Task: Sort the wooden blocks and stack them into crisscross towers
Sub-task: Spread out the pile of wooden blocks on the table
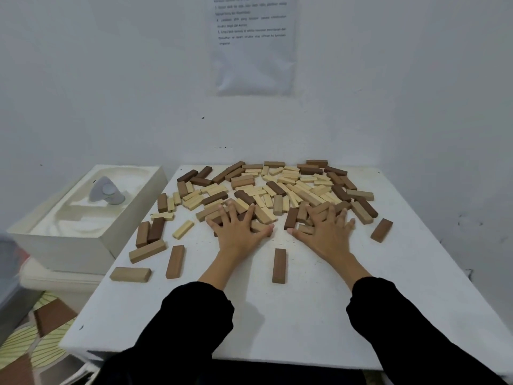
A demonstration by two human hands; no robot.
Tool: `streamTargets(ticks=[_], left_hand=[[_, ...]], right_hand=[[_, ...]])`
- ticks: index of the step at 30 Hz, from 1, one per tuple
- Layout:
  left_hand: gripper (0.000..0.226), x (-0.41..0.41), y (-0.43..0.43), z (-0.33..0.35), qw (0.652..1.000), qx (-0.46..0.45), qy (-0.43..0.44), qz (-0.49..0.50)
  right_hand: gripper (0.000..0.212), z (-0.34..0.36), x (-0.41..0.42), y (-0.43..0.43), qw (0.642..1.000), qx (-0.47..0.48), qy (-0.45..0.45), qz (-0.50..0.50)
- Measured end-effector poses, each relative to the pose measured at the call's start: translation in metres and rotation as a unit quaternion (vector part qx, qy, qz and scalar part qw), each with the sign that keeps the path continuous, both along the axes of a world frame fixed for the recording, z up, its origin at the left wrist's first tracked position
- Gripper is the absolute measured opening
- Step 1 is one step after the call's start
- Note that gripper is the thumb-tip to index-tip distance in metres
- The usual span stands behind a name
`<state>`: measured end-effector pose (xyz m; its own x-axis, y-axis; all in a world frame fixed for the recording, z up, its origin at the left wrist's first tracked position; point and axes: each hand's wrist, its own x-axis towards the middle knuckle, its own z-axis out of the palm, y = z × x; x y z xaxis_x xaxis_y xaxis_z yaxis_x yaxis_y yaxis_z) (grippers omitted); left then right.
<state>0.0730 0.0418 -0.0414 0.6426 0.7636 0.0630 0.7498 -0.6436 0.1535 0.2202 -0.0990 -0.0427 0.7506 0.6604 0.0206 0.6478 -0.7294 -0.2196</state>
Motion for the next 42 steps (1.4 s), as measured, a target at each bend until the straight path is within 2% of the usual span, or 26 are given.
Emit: streamTargets(ticks=[5,7,9,10,12,15,17,18,21,22,26,31,36,38,42], left_hand=[[0.08,0.004,0.006,0.008,0.998,-0.055,0.016,-0.018],[0.074,-0.004,0.01,0.015,0.987,-0.144,-0.053,-0.04],[0.064,-0.025,0.015,0.022,0.962,-0.201,-0.177,-0.043],[0.058,-0.04,0.019,0.025,0.957,-0.182,-0.224,-0.038],[0.052,-0.077,0.028,0.025,0.961,-0.096,-0.26,-0.01],[0.061,-0.137,0.043,0.023,0.97,-0.024,-0.224,0.088],[0.055,-0.171,0.048,0.018,0.967,-0.045,-0.199,0.155],[0.06,-0.184,0.048,0.014,0.964,-0.064,-0.192,0.171],[0.1,-0.194,0.042,0.004,0.974,-0.048,-0.161,0.149],[0.106,-0.189,0.041,0.003,0.977,-0.049,-0.156,0.138],[0.099,-0.153,0.034,0.002,0.981,-0.088,-0.115,0.127],[0.096,-0.122,0.04,-0.001,0.974,-0.06,-0.187,0.114],[0.095,-0.103,0.062,0.001,0.975,-0.066,-0.175,0.121],[0.097,-0.097,0.072,-0.001,0.98,-0.05,-0.157,0.112],[0.108,-0.087,0.089,-0.005,0.982,-0.026,-0.166,0.082]], right_hand=[[0.086,0.0,0.0,-0.002,1.0,0.02,0.01,0.004],[0.079,0.0,-0.002,-0.006,0.998,0.056,0.012,0.002],[0.071,0.0,-0.004,-0.009,0.995,0.1,-0.001,0.006],[0.07,-0.001,-0.005,-0.01,0.992,0.129,-0.015,0.01],[0.075,-0.001,-0.008,-0.013,0.984,0.169,-0.05,0.025],[0.064,-0.004,-0.017,-0.016,0.982,0.177,-0.051,0.042],[0.072,-0.006,-0.03,-0.022,0.972,0.226,-0.023,0.061],[0.078,-0.008,-0.038,-0.025,0.965,0.25,-0.013,0.074],[0.084,-0.007,-0.064,-0.028,0.96,0.26,0.002,0.108],[0.085,-0.006,-0.073,-0.028,0.962,0.246,0.008,0.121],[0.096,-0.007,-0.095,-0.024,0.972,0.159,-0.007,0.173],[0.105,-0.006,-0.094,-0.023,0.977,0.122,-0.005,0.175],[0.112,-0.004,-0.096,-0.019,0.982,0.067,-0.035,0.175],[0.1,-0.006,-0.091,-0.008,0.984,0.061,-0.053,0.156],[0.059,-0.006,-0.073,0.027,0.974,0.104,-0.132,0.149]])
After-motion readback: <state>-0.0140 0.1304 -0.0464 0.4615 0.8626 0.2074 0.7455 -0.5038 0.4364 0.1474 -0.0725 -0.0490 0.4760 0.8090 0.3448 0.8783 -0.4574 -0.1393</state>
